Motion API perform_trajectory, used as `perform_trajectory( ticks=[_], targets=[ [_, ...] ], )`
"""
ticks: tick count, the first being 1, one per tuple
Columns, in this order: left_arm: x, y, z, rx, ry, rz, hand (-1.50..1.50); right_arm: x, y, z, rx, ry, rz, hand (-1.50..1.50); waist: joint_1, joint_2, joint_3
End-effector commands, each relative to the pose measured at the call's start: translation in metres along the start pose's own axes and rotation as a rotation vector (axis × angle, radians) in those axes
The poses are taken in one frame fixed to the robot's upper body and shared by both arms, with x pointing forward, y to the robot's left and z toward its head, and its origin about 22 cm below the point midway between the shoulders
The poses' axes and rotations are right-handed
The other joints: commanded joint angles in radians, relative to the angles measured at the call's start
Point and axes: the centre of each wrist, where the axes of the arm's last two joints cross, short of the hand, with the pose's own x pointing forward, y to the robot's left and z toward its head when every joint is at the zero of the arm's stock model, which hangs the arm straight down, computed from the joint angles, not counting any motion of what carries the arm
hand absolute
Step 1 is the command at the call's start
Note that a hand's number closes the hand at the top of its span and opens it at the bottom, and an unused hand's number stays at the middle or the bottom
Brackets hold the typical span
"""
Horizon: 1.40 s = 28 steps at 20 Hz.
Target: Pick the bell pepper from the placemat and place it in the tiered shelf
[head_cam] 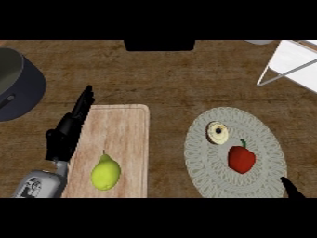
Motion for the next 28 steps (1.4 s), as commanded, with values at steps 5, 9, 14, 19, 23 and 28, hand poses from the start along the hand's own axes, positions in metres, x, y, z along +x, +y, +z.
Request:
perform_trajectory(
  ticks=[5,9,14,19,23,28],
  targets=[
    [0.013,-0.005,-0.01,-0.038,-0.028,-0.009,0.0,0.039,-0.017,0.012,0.13,0.092,0.198,-1.5,0.041,0.012,-0.003],
    [0.016,-0.008,-0.014,-0.05,-0.028,-0.011,0.0,0.052,-0.03,0.009,0.275,0.16,0.389,-1.5,0.05,0.018,-0.005],
    [0.016,-0.011,-0.012,-0.06,-0.03,0.01,0.0,0.082,-0.038,0.015,0.382,0.25,0.609,-1.5,0.062,0.016,-0.006],
    [0.011,-0.006,-0.006,-0.054,-0.02,-0.014,0.0,0.125,-0.023,0.015,0.359,0.295,0.704,-1.5,0.063,0.009,-0.003],
    [0.015,0.01,-0.025,-0.044,-0.018,0.007,0.0,0.147,0.006,0.02,0.382,0.297,0.692,-1.5,0.055,0.011,-0.003],
    [0.013,-0.004,-0.018,-0.045,-0.011,-0.001,0.0,0.155,0.057,0.041,0.374,0.268,0.704,-1.5,0.05,0.004,-0.001]
  ],
)
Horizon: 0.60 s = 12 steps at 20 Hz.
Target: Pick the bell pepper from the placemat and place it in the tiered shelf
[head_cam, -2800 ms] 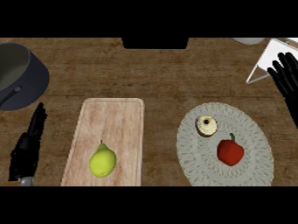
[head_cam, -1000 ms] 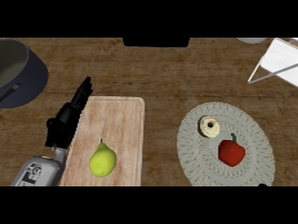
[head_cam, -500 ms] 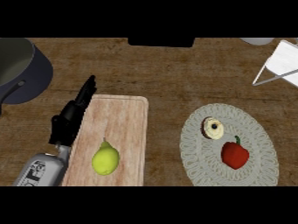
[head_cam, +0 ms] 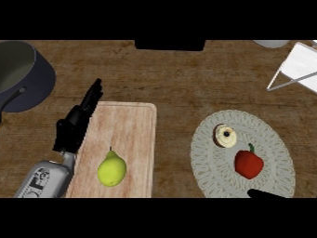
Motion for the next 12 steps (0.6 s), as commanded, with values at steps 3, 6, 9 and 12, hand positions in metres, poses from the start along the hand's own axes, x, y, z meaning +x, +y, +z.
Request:
perform_trajectory(
  ticks=[3,6,9,12],
  targets=[
    [-0.006,-0.004,0.007,0.003,0.002,0.026,0.0,0.046,0.02,0.012,-0.016,0.145,0.096,-1.5,-0.014,-0.006,0.002],
    [-0.012,0.012,0.025,0.01,0.018,0.001,0.0,0.058,0.021,0.006,-0.041,0.176,0.069,-1.5,-0.009,-0.009,0.003],
    [-0.011,0.014,0.002,0.01,0.022,0.014,0.0,0.065,0.022,0.003,-0.035,0.165,0.082,-1.5,-0.032,-0.006,0.003],
    [-0.02,0.004,0.025,0.029,0.011,0.005,0.0,0.054,0.041,0.001,-0.012,0.165,0.101,-1.5,-0.028,-0.01,0.004]
  ],
)
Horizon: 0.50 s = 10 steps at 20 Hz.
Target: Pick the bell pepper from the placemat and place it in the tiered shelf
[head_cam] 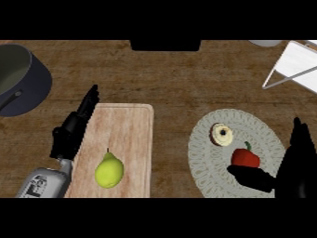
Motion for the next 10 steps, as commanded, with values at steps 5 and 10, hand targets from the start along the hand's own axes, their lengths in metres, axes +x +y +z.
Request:
perform_trajectory(
  ticks=[5,10],
  targets=[
    [0.012,0.011,-0.007,0.013,-0.005,-0.014,0.0,0.017,0.006,-0.006,0.012,0.21,0.045,-1.5,-0.009,-0.002,0.002],
    [0.006,-0.001,-0.001,0.004,0.0,-0.006,0.0,0.022,0.013,-0.008,0.027,0.217,0.052,-1.5,-0.007,-0.002,0.001]
  ],
)
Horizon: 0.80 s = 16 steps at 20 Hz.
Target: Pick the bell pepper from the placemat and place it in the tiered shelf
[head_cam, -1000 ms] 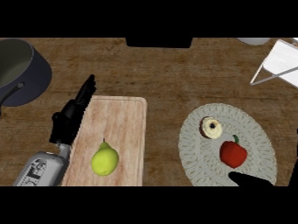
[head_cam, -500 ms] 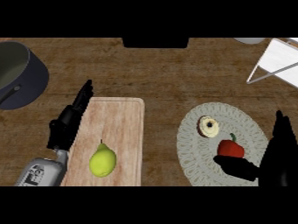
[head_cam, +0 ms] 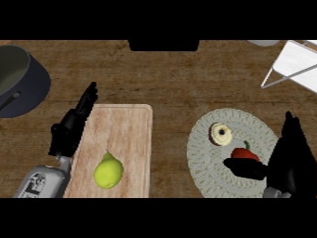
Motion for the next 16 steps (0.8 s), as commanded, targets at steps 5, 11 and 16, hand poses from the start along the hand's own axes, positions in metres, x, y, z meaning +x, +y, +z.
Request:
perform_trajectory(
  ticks=[5,11,16],
  targets=[
    [-0.001,-0.011,0.007,-0.013,0.011,0.022,0.0,0.002,0.014,0.0,0.018,0.233,0.037,-1.5,0.001,-0.002,0.001],
    [0.006,0.002,-0.008,0.004,-0.011,0.012,0.0,0.005,0.011,-0.015,0.047,0.264,0.081,-1.5,-0.002,-0.001,0.001],
    [-0.013,-0.012,-0.008,0.004,0.003,0.002,0.0,-0.004,0.026,-0.011,0.051,0.275,0.075,-1.5,-0.01,0.001,0.0]
  ],
)
